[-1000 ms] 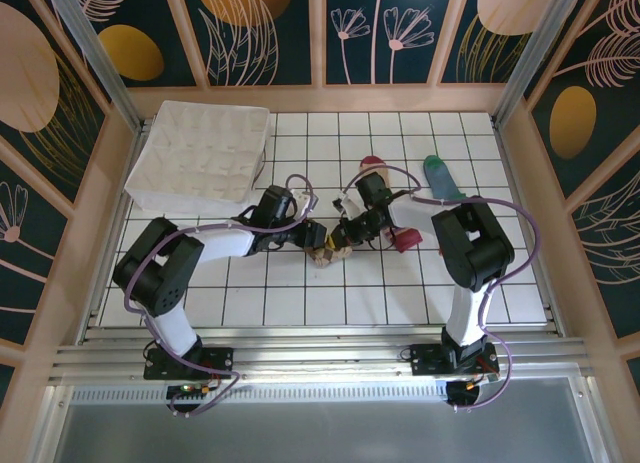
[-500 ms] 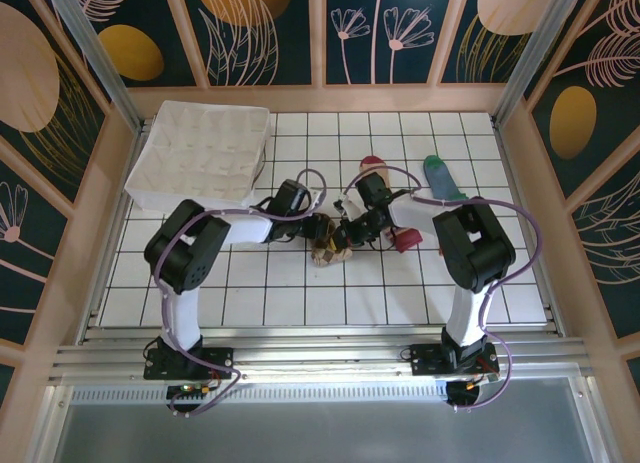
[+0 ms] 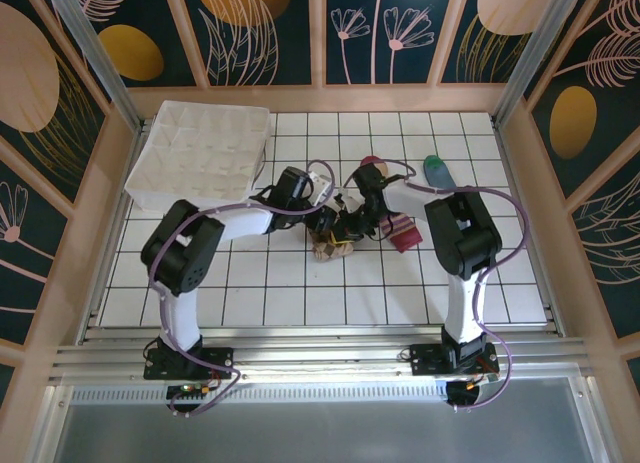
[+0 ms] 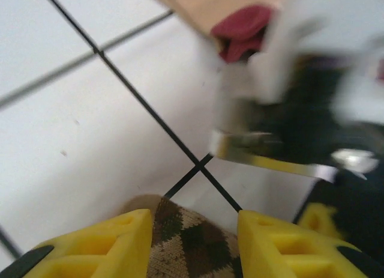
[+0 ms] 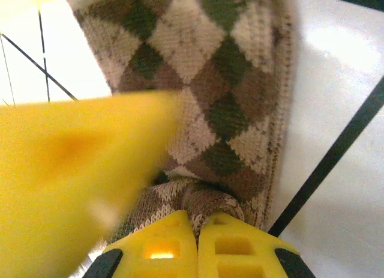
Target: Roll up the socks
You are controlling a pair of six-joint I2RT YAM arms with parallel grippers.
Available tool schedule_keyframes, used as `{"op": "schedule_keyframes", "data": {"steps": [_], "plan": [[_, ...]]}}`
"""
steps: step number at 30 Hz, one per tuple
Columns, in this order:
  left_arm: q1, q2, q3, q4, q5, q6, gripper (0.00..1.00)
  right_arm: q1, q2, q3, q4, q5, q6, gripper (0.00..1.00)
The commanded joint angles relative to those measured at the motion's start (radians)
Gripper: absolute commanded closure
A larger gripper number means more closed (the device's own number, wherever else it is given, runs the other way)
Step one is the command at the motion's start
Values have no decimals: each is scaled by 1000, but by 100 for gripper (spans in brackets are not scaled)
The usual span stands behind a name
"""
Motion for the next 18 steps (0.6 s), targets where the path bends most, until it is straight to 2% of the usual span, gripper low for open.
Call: {"op": "schedule_keyframes", "data": {"steps": [1,5,7,12,18], "plan": [[8,-128,-66,19,-29,154,57,-18,75,1,-139,113,7,100],[7,-290,-260,134,41,256,54,-25,96,15,-158,111,-4,100],[-5,-343,-320,140,41,295,54,-26,106,22,-169,106,-12,100],[-176,-384,-367,56,-194,492,54,-26,130,39,-200,97,-31,100],[-263,-367,-406,144,-342,586,54,-27,167,72,-254,91,-54,100]]}}
